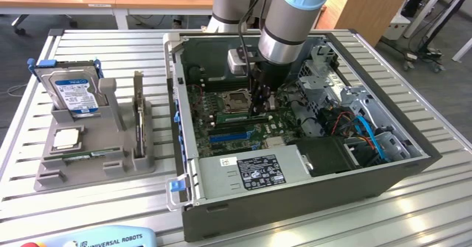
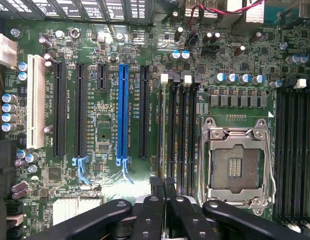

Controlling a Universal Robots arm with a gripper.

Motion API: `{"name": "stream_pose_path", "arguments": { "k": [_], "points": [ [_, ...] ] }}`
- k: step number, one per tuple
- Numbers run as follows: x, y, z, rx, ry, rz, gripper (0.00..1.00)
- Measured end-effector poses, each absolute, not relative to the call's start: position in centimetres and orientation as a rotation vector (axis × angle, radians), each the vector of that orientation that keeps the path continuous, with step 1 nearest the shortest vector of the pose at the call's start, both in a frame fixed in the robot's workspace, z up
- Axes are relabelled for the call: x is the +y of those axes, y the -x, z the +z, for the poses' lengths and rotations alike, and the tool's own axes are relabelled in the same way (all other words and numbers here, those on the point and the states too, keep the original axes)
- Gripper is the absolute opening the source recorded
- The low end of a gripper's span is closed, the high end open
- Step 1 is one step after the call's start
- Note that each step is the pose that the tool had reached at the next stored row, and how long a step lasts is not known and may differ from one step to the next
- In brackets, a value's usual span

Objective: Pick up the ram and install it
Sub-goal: 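Insert the ram into the slot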

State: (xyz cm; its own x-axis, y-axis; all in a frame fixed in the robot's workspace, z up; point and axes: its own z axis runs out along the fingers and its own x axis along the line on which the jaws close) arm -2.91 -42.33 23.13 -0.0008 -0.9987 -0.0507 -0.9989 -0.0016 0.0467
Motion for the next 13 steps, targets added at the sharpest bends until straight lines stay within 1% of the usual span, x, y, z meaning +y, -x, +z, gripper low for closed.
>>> {"name": "stream_pose_path", "arguments": {
  "k": [13],
  "points": [
    [-42.33,2.92,22.9,2.218,2.219,0.108,0.11]
  ]
}}
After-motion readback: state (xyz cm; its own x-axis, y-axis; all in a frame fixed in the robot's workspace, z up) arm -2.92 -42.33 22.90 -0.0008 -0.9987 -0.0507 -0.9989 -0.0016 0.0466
